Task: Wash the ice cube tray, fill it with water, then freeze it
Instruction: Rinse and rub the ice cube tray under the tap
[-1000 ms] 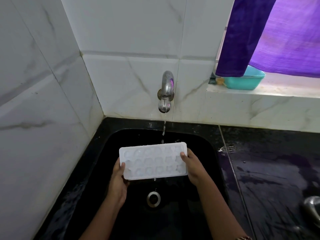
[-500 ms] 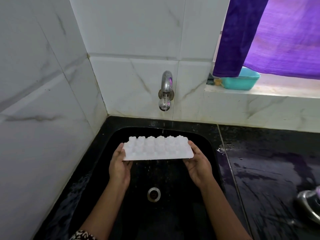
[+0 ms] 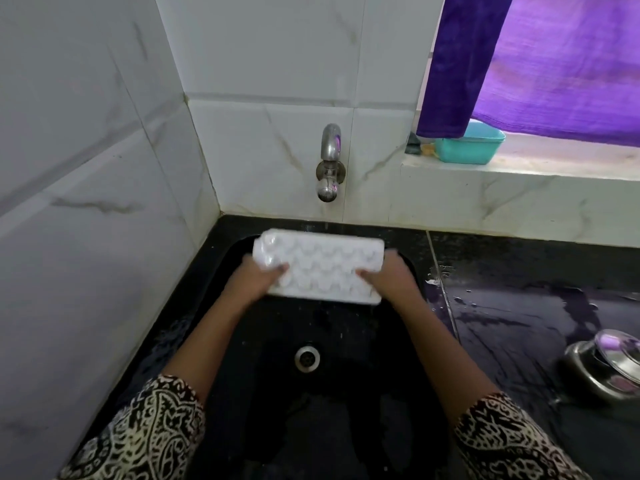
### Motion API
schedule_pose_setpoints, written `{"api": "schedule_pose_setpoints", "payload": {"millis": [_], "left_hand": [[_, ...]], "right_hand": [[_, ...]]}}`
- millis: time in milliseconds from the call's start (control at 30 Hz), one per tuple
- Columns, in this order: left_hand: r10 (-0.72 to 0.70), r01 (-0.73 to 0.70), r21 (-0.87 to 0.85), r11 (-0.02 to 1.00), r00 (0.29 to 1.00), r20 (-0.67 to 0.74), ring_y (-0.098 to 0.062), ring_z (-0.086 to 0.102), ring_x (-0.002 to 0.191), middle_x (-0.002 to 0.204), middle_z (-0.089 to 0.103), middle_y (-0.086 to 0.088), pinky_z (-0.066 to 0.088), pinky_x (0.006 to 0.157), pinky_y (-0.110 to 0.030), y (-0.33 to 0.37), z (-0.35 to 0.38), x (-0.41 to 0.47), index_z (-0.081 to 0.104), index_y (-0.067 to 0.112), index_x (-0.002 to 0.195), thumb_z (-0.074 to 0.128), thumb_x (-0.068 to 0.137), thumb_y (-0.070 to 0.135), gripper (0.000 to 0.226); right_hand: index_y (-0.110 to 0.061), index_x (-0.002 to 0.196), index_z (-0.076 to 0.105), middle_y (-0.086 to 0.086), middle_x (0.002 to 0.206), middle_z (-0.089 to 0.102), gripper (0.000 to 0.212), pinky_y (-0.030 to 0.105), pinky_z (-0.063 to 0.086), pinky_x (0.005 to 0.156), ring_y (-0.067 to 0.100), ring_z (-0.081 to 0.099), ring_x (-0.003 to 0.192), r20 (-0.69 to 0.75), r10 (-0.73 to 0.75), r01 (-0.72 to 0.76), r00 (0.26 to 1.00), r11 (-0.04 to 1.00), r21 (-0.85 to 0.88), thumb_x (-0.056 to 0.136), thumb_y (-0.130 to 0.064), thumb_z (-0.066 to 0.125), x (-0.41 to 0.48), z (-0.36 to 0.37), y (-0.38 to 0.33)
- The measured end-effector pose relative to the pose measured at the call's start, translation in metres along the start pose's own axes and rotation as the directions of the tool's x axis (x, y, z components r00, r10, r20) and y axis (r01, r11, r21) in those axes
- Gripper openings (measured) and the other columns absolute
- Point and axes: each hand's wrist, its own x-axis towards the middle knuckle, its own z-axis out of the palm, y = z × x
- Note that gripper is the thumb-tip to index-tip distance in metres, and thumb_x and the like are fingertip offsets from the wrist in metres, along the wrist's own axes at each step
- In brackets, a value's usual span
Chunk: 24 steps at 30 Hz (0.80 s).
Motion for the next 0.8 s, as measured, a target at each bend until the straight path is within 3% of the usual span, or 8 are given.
{"api": "schedule_pose_setpoints", "payload": {"millis": [133,200,267,367,500,633,733,800], "left_hand": [[0.457,-0.583,-0.119,0.804,0.733,-0.504,-0.012,0.058,0.118,0.132,0.058,0.008,0.048,0.09,-0.028,0.011,-0.015,-0.028,0.04,0.037,0.139,0.068,0.078,0.061,0.071],[0.457,-0.561,-0.038,0.827,0.71,-0.536,-0.01,0.053,0.124,0.14,0.052,0.007,0.046,0.09,-0.024,-0.014,0.003,-0.035,0.032,0.035,0.146,0.067,0.082,0.058,0.077],[0.216,-0.201,0.094,0.975,0.957,-0.194,-0.023,0.056,0.122,0.138,0.055,-0.007,0.049,0.086,-0.03,-0.045,0.022,-0.031,0.04,0.017,0.146,0.066,0.087,0.052,0.073],[-0.247,0.153,0.324,0.934,0.93,0.274,-0.037,0.068,0.097,0.107,0.068,-0.021,0.056,0.073,-0.036,-0.067,0.027,-0.032,0.062,-0.004,0.12,0.062,0.091,0.048,0.059],[0.119,-0.109,0.097,0.989,0.987,-0.108,-0.02,0.063,0.081,0.099,0.066,-0.001,0.048,0.065,-0.031,-0.052,0.006,-0.031,0.054,0.016,0.118,0.062,0.084,0.06,0.057],[0.463,-0.557,-0.074,0.827,0.75,-0.473,0.009,0.058,0.097,0.114,0.058,0.024,0.045,0.071,-0.009,-0.038,-0.001,-0.05,0.038,0.033,0.134,0.056,0.089,0.059,0.054],[0.192,-0.185,0.14,0.973,0.981,-0.034,-0.023,0.059,0.115,0.129,0.059,-0.01,0.047,0.084,-0.03,-0.053,0.013,-0.035,0.039,0.007,0.141,0.056,0.097,0.031,0.053],[-0.274,0.084,0.432,0.898,0.875,0.398,-0.035,0.059,0.118,0.126,0.059,-0.023,0.048,0.088,-0.035,-0.066,0.019,-0.041,0.052,-0.001,0.134,0.056,0.097,0.023,0.044]], "right_hand": [[-0.032,0.124,0.037,-0.005,0.116,0.058,0.061,0.025,0.048,0.074,0.011,0.059,0.095,-0.474,-0.255,0.409,0.842,0.876,0.254,0.076,-0.052,0.067,-0.035,-0.013,-0.017],[-0.026,0.133,0.033,0.0,0.119,0.059,0.064,0.024,0.046,0.075,0.015,0.059,0.1,-0.51,-0.209,0.36,0.835,0.907,0.218,0.08,-0.045,0.066,-0.05,0.011,-0.001],[-0.013,0.126,0.044,0.009,0.116,0.061,0.056,0.027,0.042,0.075,0.027,0.059,0.106,-0.203,-0.015,0.025,0.979,0.999,0.048,0.082,-0.039,0.066,-0.057,0.039,0.026],[-0.008,0.107,0.058,0.013,0.107,0.064,0.047,0.029,0.044,0.076,0.031,0.061,0.106,0.157,0.299,-0.251,0.941,0.93,-0.269,0.08,-0.045,0.066,-0.066,0.056,0.048],[-0.014,0.117,0.047,0.009,0.111,0.064,0.055,0.033,0.041,0.071,0.031,0.061,0.1,-0.139,0.054,-0.071,0.989,0.99,-0.122,0.079,-0.049,0.064,-0.062,0.028,0.025],[-0.033,0.131,0.033,-0.005,0.111,0.062,0.064,0.025,0.039,0.067,0.013,0.058,0.089,-0.54,-0.259,0.35,0.801,0.934,0.07,0.077,-0.054,0.059,-0.075,0.01,0.002],[-0.016,0.134,0.041,0.006,0.123,0.059,0.062,0.031,0.045,0.075,0.025,0.061,0.103,-0.243,-0.088,0.047,0.966,0.985,-0.168,0.083,-0.045,0.062,-0.075,0.034,0.018],[-0.008,0.124,0.053,0.012,0.123,0.061,0.058,0.032,0.047,0.083,0.03,0.06,0.109,0.215,0.272,-0.165,0.938,0.895,-0.415,0.082,-0.047,0.063,-0.085,0.053,0.031]]}}
